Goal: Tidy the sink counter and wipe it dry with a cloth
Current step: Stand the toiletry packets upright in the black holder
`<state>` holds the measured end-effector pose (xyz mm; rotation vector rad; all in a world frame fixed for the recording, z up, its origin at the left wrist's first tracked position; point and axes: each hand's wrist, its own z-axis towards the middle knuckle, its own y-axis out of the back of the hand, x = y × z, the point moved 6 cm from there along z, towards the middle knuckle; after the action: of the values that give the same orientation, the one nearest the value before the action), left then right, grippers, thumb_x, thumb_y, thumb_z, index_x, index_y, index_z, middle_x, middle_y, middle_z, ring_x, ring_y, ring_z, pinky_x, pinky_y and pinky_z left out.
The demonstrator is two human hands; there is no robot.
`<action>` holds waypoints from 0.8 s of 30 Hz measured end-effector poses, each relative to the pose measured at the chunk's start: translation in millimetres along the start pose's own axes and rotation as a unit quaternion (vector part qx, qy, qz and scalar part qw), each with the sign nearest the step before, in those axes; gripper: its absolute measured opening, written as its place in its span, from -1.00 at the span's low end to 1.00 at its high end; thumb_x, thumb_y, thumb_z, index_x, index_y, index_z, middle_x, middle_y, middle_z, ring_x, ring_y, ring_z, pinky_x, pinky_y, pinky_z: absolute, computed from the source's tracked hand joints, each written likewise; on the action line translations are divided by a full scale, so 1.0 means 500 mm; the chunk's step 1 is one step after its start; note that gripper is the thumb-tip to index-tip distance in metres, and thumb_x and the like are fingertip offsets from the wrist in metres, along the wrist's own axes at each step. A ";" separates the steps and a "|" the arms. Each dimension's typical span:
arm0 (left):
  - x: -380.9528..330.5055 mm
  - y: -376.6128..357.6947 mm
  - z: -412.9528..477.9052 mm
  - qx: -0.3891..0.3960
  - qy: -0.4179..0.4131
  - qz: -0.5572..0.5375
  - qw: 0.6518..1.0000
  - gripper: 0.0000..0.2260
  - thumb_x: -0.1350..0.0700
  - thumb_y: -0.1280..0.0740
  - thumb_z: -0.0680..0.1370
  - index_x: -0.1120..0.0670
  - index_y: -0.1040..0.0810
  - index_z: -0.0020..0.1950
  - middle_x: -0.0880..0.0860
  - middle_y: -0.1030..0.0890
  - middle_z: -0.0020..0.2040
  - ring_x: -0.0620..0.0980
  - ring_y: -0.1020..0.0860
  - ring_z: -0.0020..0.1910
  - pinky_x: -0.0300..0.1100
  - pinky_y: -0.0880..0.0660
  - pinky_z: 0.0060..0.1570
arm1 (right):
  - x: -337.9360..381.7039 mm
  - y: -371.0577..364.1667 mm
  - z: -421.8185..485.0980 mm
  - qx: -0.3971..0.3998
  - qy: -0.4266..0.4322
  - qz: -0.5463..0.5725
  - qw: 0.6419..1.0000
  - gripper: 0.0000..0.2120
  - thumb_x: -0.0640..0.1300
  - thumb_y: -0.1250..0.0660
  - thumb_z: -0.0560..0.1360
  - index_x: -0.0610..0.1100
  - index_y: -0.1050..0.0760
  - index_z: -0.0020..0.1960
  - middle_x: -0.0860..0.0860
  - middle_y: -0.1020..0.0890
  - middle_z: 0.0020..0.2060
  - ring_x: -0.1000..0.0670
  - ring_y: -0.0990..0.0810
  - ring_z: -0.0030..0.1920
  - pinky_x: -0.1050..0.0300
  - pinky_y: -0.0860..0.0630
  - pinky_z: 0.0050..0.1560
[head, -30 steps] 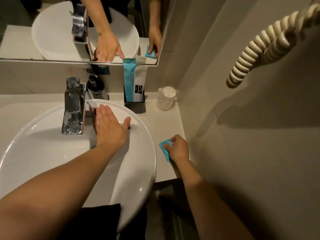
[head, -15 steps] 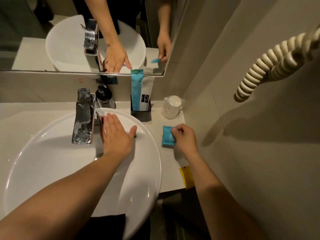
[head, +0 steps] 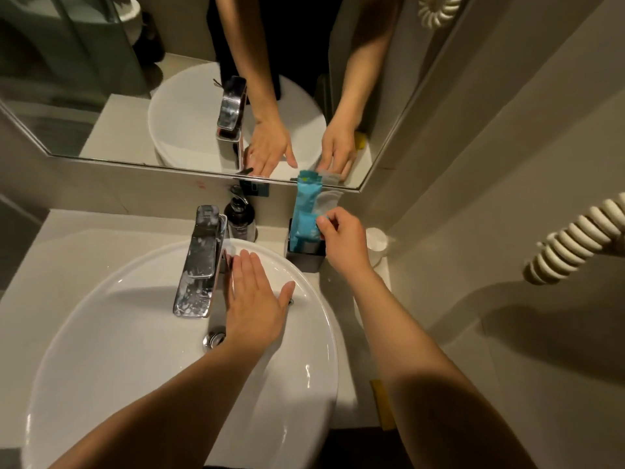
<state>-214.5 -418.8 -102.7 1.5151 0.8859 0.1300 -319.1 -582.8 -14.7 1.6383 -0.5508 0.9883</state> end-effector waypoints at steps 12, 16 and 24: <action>0.002 -0.008 0.003 0.004 0.004 0.003 1.000 -0.17 -0.37 0.07 0.62 0.14 0.30 0.64 0.12 0.25 0.67 0.05 0.28 0.63 0.00 0.20 0.58 | -0.097 -0.063 0.007 -0.008 -0.067 -0.114 0.991 -0.86 0.00 -0.40 0.57 -0.03 -0.69 0.01 -0.04 -0.48 -0.01 -0.08 -0.46 0.11 0.04 -0.41 0.12; 0.003 -0.010 0.002 0.001 0.002 0.011 1.000 -0.17 -0.38 0.09 0.62 0.15 0.29 0.64 0.13 0.24 0.67 0.07 0.27 0.64 0.04 0.15 0.60 | -0.105 -0.070 0.005 -0.016 -0.074 -0.099 0.992 -0.83 0.01 -0.42 0.56 -0.02 -0.71 0.07 -0.03 -0.51 0.00 -0.08 -0.50 0.12 -0.02 -0.48 0.18; -0.002 -0.008 -0.001 -0.002 -0.001 0.015 1.000 -0.18 -0.36 0.07 0.63 0.15 0.29 0.64 0.12 0.23 0.67 0.06 0.27 0.64 -0.04 0.26 0.53 | -0.111 -0.073 0.005 -0.029 -0.089 -0.075 0.993 -0.83 -0.02 -0.44 0.55 -0.02 -0.70 0.11 -0.01 -0.53 0.02 -0.05 -0.53 0.10 -0.04 -0.57 0.19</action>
<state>-217.0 -419.4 -105.8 1.5258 0.8603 0.1525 -320.2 -581.7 -81.1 1.6999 -0.5618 0.7143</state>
